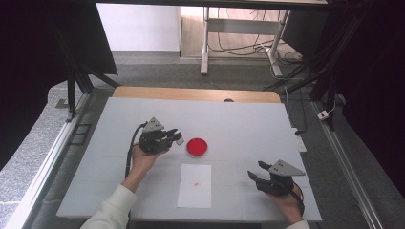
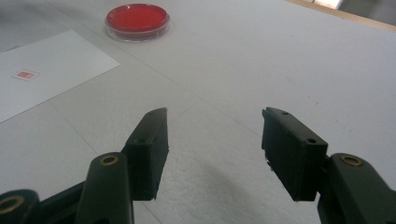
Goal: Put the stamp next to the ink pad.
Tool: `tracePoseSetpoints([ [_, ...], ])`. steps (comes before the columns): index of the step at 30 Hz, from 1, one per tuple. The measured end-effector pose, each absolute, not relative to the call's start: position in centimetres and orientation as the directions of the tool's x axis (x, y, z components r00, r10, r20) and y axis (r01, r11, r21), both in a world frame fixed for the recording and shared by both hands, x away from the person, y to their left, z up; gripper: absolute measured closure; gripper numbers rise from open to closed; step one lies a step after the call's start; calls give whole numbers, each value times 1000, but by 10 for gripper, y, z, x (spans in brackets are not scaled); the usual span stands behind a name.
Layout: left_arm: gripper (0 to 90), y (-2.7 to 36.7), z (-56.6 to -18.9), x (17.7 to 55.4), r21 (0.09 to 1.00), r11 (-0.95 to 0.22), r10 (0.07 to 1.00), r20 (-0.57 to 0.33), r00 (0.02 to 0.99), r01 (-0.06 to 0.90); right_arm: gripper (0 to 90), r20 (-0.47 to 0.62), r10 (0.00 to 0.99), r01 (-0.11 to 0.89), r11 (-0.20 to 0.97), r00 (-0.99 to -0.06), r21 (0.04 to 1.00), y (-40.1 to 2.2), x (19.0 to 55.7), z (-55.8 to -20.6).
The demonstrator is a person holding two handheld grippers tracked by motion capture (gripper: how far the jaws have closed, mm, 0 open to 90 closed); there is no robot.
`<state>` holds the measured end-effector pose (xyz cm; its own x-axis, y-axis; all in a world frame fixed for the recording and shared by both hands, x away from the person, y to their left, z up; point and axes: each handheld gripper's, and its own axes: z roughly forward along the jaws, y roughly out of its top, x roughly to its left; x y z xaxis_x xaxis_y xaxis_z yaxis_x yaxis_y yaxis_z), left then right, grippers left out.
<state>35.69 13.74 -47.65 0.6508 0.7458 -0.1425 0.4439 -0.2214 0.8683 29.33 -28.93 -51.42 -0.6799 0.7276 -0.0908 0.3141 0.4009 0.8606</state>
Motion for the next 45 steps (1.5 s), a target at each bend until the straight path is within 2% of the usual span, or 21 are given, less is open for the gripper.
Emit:
tracePoseSetpoints([
  [29, 746, 127, -518, 372, 822, -288, 773, -103, 625, 492, 398, -97, 726, 320, 415, -681, 852, -288, 295, -516],
  [45, 724, 124, -522, 369, 815, -311, 767, -89, 636, 489, 396, -98, 725, 320, 416, -682, 851, -288, 295, -516],
])
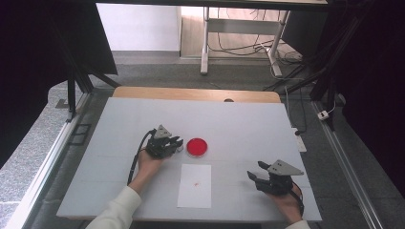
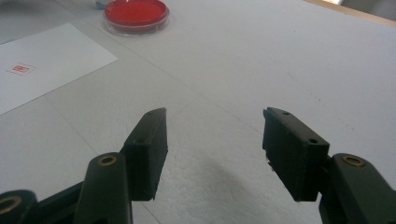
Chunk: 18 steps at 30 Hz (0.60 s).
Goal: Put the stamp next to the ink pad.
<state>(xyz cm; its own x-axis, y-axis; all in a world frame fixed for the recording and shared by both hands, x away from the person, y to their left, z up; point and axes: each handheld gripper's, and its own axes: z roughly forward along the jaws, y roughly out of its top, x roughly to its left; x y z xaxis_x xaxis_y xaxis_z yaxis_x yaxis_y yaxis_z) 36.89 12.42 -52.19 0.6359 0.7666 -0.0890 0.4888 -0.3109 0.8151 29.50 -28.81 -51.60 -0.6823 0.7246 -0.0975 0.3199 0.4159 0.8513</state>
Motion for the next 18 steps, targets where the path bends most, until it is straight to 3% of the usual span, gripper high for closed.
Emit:
tracePoseSetpoints([
  [18, 358, 128, -512, 365, 831, -275, 769, -111, 630, 483, 395, -93, 722, 318, 412, -686, 854, -288, 295, -516],
])
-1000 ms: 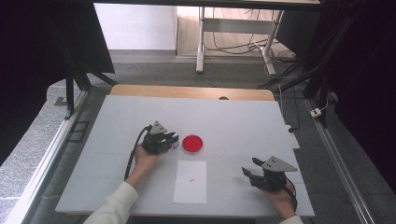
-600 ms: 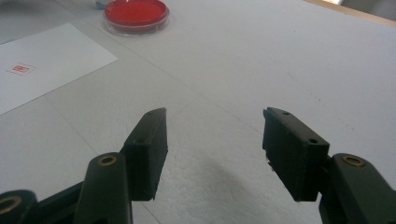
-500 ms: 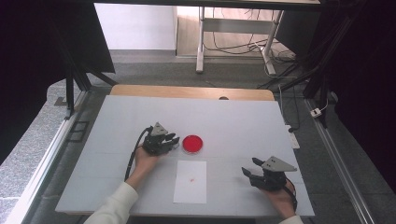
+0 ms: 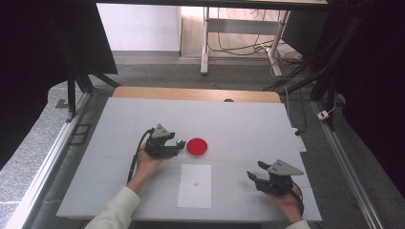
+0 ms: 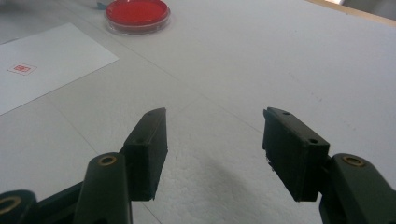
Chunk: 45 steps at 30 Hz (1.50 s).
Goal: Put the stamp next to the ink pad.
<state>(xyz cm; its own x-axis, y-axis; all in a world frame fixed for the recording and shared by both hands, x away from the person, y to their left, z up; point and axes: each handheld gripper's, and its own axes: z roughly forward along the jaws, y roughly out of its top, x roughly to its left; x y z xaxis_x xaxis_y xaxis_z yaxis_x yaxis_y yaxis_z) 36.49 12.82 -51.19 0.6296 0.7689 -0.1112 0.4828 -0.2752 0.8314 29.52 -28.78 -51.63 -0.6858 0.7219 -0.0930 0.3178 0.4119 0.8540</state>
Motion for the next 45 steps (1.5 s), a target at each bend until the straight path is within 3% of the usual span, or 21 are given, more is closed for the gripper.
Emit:
tracePoseSetpoints([
  [9, 282, 135, -500, 353, 827, -276, 751, -133, 647, 490, 382, -97, 716, 318, 423, -691, 849, -287, 296, -517],
  [24, 278, 151, -485, 314, 835, -307, 704, -123, 699, 456, 361, -57, 693, 316, 398, -718, 861, -290, 296, -515],
  [45, 277, 198, -500, 260, 827, -309, 706, -131, 696, 470, 350, -59, 701, 326, 402, -710, 856, -295, 296, -517],
])
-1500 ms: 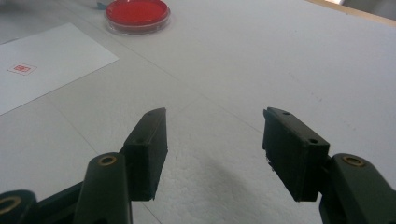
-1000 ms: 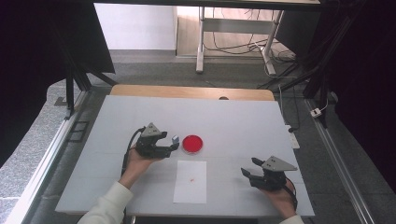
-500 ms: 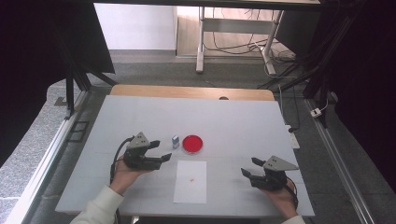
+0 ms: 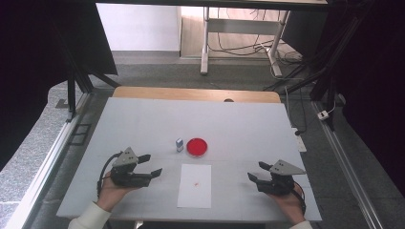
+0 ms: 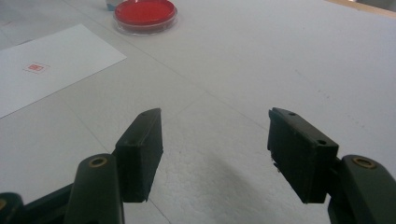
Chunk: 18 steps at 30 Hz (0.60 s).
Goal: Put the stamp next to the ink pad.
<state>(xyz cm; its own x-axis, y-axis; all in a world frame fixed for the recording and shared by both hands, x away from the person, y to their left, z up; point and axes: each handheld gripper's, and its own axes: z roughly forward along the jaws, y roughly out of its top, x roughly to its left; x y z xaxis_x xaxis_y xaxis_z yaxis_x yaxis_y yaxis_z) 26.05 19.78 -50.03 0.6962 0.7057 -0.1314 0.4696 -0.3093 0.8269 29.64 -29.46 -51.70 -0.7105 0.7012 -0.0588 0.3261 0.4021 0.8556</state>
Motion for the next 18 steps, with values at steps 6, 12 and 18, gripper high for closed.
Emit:
tracePoseSetpoints([
  [6, 277, 207, -506, 251, 818, -317, 717, -125, 686, 480, 350, -65, 702, 323, 406, -709, 855, -297, 296, -516],
  [12, 276, 206, -510, 245, 811, -349, 711, -98, 697, 470, 350, -71, 703, 322, 411, -708, 853, -297, 294, -516],
  [18, 276, 207, -514, 243, 805, -359, 707, -96, 701, 472, 351, -74, 713, 329, 410, -697, 851, -301, 291, -516],
])
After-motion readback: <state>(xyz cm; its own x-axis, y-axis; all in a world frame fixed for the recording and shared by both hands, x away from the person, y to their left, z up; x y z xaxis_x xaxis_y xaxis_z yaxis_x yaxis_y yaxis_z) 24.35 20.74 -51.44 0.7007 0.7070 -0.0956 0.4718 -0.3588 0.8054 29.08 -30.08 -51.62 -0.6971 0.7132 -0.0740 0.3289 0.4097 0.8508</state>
